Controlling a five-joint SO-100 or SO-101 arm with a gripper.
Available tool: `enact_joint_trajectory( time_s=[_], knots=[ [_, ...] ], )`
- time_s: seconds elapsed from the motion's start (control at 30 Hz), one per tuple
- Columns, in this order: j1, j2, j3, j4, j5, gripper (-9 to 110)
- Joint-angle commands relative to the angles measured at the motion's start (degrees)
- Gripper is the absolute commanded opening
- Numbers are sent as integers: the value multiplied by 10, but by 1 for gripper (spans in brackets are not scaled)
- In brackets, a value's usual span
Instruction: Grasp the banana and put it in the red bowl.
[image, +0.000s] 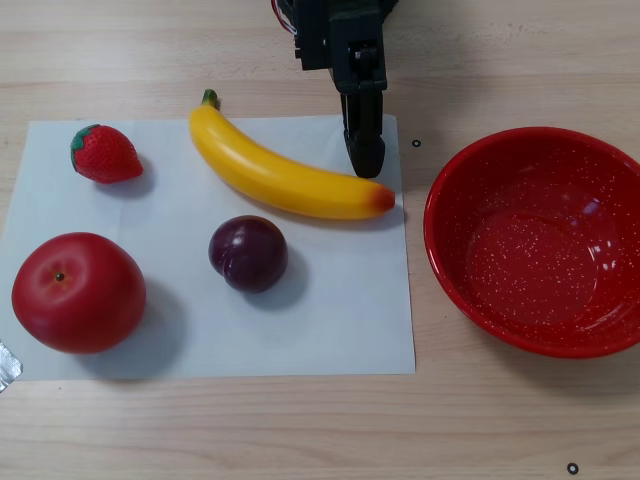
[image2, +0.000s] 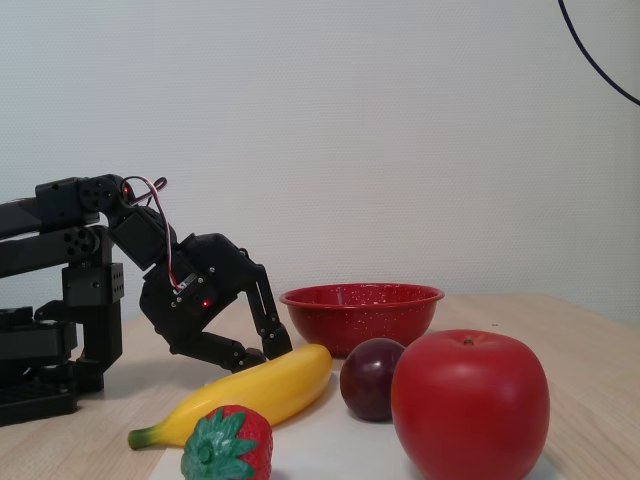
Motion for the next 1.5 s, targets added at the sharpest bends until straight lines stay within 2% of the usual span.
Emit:
enact_joint_trajectory(
  time_s=[0.0, 0.8, 1.13, 1.47],
  knots=[
    [1, -7, 3, 4, 3, 0],
    [-2, -9, -10, 20, 3, 0],
    [-13, -71, -129, 105, -8, 0],
    [-40, -200, -338, 236, -29, 0]
  ],
)
